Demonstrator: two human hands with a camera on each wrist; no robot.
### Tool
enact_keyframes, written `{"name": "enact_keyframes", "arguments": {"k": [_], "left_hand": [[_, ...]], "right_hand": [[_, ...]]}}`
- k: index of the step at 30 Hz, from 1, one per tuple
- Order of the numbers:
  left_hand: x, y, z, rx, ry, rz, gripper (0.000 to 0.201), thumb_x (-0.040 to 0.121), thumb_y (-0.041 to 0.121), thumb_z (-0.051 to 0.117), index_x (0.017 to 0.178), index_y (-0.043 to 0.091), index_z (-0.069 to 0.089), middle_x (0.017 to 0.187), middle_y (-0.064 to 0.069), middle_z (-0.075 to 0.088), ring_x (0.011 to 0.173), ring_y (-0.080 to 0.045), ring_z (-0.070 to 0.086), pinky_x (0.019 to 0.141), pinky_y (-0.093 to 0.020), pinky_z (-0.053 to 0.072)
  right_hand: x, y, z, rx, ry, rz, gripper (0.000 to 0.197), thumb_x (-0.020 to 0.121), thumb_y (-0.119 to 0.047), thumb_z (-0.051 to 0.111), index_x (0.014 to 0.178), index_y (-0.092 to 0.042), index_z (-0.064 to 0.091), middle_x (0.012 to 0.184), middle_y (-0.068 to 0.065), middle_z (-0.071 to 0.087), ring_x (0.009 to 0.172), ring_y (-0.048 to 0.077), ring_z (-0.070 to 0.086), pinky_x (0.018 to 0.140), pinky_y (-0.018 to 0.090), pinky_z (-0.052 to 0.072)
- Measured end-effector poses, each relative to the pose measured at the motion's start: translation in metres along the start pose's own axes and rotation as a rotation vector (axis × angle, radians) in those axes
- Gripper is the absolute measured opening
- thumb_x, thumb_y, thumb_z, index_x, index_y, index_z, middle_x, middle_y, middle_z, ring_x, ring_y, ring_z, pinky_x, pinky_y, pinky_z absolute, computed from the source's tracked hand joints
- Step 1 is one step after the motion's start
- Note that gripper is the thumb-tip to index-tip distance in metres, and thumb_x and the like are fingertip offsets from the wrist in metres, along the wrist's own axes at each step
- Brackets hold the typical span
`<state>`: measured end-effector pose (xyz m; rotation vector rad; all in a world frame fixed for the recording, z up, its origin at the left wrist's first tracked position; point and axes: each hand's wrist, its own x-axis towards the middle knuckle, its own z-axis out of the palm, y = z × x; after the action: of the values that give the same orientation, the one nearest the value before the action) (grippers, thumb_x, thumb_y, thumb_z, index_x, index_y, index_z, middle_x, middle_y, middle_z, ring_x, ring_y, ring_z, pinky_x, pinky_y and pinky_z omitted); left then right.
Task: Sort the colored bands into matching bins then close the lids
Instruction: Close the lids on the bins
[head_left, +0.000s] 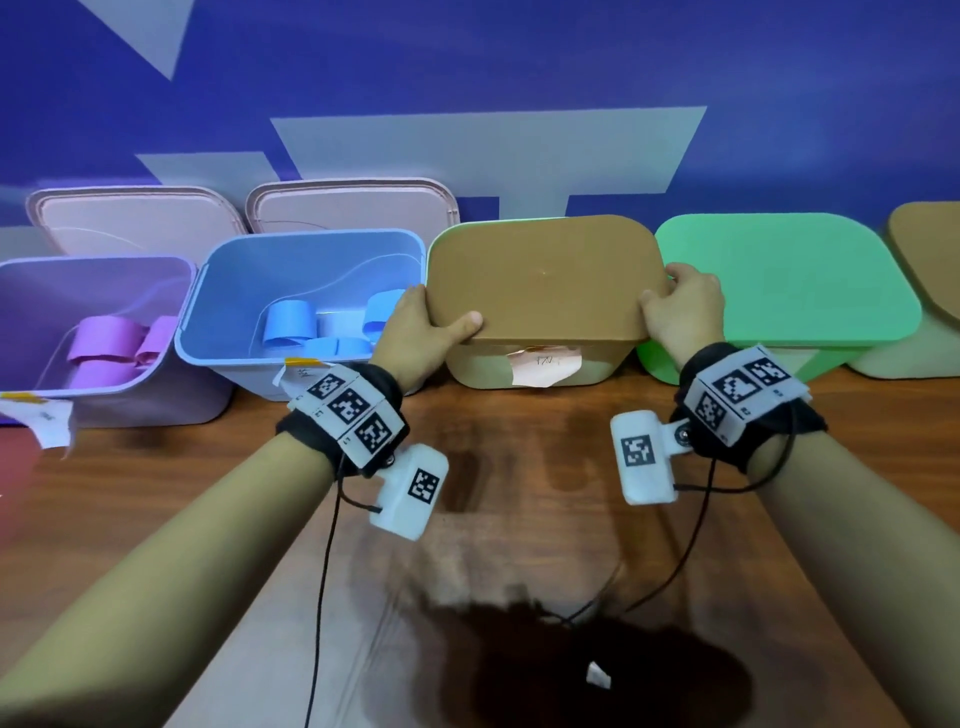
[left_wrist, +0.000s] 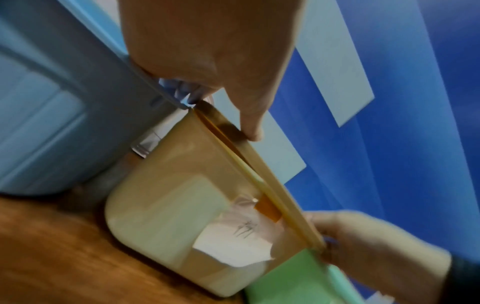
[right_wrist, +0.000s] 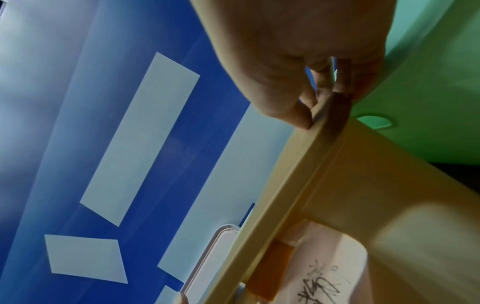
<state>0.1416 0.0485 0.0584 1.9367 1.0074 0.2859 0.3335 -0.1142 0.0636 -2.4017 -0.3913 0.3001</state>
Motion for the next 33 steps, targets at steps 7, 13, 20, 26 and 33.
{"name": "enact_keyframes", "arguments": {"k": [7,13,20,26,33], "left_hand": [[0.002,0.008,0.003,-0.156,0.143,0.016,0.051,0.088,0.021,0.063,0.134,0.014,0.042,0.12,0.005,0.051,0.102,-0.007,0.047,0.071,-0.005,0.033],[0.008,0.008,0.0,0.082,0.07,-0.093,0.058,0.086,0.036,0.061,0.133,0.009,0.041,0.133,-0.012,0.035,0.122,-0.025,0.043,0.103,-0.03,0.033],[0.003,0.009,0.001,0.339,0.051,0.011,0.056,0.087,0.048,0.055,0.12,0.003,0.049,0.127,-0.012,0.032,0.129,-0.026,0.03,0.103,-0.033,0.031],[0.002,0.005,-0.013,0.33,-0.128,0.016,0.092,0.053,0.067,0.055,0.122,0.009,0.045,0.125,-0.009,0.028,0.126,-0.025,0.031,0.104,-0.033,0.033],[0.0,-0.002,-0.007,0.638,-0.112,0.388,0.083,0.08,0.049,0.06,0.145,0.008,0.03,0.15,-0.02,0.024,0.137,-0.036,0.023,0.113,-0.041,0.02]], "right_hand": [[-0.007,0.003,-0.002,0.13,0.05,-0.106,0.029,0.087,-0.002,0.047,0.113,-0.003,0.061,0.111,0.013,0.059,0.099,0.025,0.056,0.079,0.019,0.038],[-0.007,-0.009,0.001,-0.065,-0.064,-0.126,0.038,0.089,-0.013,0.052,0.127,-0.006,0.053,0.123,0.02,0.047,0.111,0.034,0.049,0.097,0.033,0.038],[-0.005,-0.005,-0.006,-0.045,-0.104,-0.053,0.053,0.086,-0.022,0.053,0.137,-0.02,0.043,0.127,0.015,0.05,0.122,0.034,0.038,0.103,0.035,0.027],[0.002,-0.006,-0.015,0.318,-0.103,0.063,0.056,0.08,-0.011,0.056,0.134,-0.017,0.047,0.107,0.001,0.058,0.101,0.019,0.057,0.09,0.029,0.046],[0.0,0.005,-0.01,-0.006,-0.093,-0.084,0.061,0.084,-0.013,0.057,0.142,-0.017,0.038,0.131,0.02,0.041,0.12,0.034,0.044,0.107,0.032,0.032]]}}
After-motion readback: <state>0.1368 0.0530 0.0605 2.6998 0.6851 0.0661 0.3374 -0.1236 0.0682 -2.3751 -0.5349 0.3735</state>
